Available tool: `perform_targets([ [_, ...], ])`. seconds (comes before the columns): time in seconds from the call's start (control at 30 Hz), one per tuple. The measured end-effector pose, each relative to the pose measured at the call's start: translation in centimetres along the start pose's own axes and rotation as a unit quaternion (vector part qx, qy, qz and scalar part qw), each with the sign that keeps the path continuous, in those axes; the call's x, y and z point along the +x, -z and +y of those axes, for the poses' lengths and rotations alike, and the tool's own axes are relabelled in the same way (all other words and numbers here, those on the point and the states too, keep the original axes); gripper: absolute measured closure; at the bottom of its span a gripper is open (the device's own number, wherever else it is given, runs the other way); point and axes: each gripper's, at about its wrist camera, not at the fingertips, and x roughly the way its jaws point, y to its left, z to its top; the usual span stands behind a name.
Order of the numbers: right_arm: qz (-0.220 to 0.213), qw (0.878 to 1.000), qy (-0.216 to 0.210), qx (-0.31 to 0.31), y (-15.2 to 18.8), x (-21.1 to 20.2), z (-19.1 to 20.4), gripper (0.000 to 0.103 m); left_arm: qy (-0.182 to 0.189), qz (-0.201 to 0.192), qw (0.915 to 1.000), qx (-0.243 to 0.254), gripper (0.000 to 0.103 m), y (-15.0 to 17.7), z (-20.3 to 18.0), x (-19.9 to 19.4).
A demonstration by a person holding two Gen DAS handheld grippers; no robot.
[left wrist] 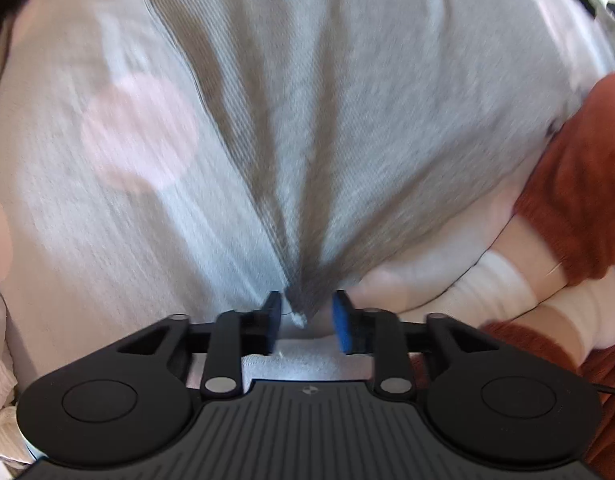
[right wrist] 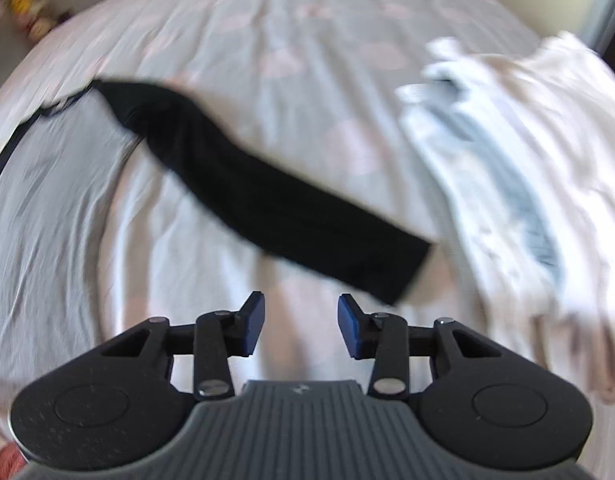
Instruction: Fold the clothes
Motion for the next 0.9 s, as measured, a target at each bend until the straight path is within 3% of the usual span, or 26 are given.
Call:
perform_targets([
  [0.13, -0.011, 0.999, 0.011, 0.046, -0.1, -0.2, -3.4, 0.059, 0.024, -0.054, 0.9982, -0.012, 0.061, -0.5, 0.6, -2.3],
  [0.2, -0.015, 0.998, 0.02, 0.057, -0.1, 0.4, -4.1, 0.059, 0.03, -0.08, 0.9961, -0.021, 0.061, -2.6, 0.8, -3.0],
  [0.37, -0.025, 0.995, 0.044, 0.084, -0.6, 3.1, -5.0, 0.059, 0.034, -0.155, 0.9865, -0.041, 0.061, -4.5, 1.0, -4.7],
  [0.63, -0.045, 0.982, 0.081, 0.167, -1.7, 7.3, -5.6, 0.059, -0.006, -0.275, 0.9556, -0.106, 0.061, -7.7, 2.9, -5.4],
  [0.8, -0.05, 0.976, 0.096, 0.19, -2.1, 8.7, -5.6, 0.059, -0.032, -0.302, 0.9393, -0.159, 0.061, -9.6, 4.2, -4.5],
  [0.87, -0.05, 0.978, 0.098, 0.177, -2.4, 8.9, -5.1, 0.066, -0.048, -0.311, 0.9321, -0.179, 0.061, -10.0, 4.7, -4.0],
  [0.9, -0.05, 0.979, 0.099, 0.17, -2.6, 8.9, -4.8, 0.075, -0.055, -0.314, 0.9294, -0.186, 0.061, -9.8, 4.8, -3.7],
])
